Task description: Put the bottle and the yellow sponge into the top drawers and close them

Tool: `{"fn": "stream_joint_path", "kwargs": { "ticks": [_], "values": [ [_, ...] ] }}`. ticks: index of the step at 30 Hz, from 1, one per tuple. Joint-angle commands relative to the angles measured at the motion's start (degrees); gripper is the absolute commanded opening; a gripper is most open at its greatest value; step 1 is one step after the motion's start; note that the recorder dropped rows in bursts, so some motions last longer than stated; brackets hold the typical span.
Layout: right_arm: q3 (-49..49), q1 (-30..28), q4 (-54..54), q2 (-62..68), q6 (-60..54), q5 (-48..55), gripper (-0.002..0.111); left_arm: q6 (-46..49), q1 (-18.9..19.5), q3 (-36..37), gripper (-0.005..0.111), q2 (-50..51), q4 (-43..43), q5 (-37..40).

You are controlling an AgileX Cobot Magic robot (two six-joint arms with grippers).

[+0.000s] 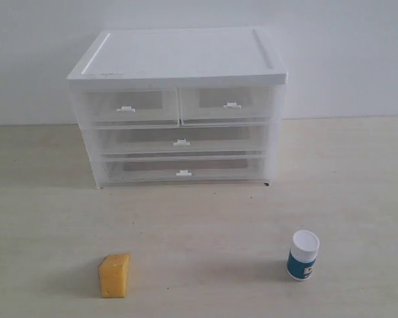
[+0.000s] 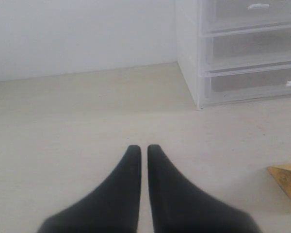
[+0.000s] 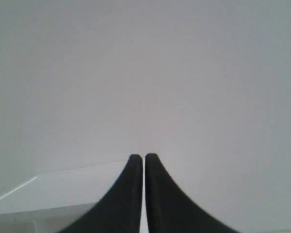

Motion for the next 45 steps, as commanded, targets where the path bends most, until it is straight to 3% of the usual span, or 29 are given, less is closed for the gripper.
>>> {"fn": "stream_joint_path", "kwargs": {
  "ticks": [1,5,17,20,26,29,32,37,45],
  "values": [
    [-5.9,0.0,-4.6,11.9,0.6,-0.8,0.0,0.2,0.1,0.2,0.004,-0.2,0.0,-0.3],
    [-8.9,0.0,-5.5,22.2,0.4,-3.1,0.0,0.2,0.1,0.2,0.004,-0.2,0.0,-0.3],
    [-9.1,0.8,-4.0,46.1,-3.1,-23.3,0.0,0.2,0.1,0.2,0.004,-0.2,0.0,-0.3],
    [-9.1,4.7,3.8,50.4,-10.1,-26.7,0.0,0.2,0.1,0.2,0.004,-0.2,0.0,-0.3],
    [-9.1,19.3,25.2,58.6,-26.9,-36.3,0.0,0.2,0.1,0.2,0.004,-0.2,0.0,-0.3],
    [-9.1,25.6,34.2,62.5,-29.5,-42.0,0.0,0.2,0.1,0.2,0.004,-0.2,0.0,-0.3],
    [-9.1,30.3,36.5,66.9,-29.4,-47.6,0.0,0.2,0.1,0.2,0.004,-0.2,0.0,-0.3],
    [-12.6,34.5,39.1,74.6,-28.3,-48.5,0.0,0.2,0.1,0.2,0.004,-0.2,0.0,-0.3],
    [-21.5,35.4,38.6,81.9,-24.7,-42.3,0.0,0.2,0.1,0.2,0.004,-0.2,0.0,-0.3]
  ]
}}
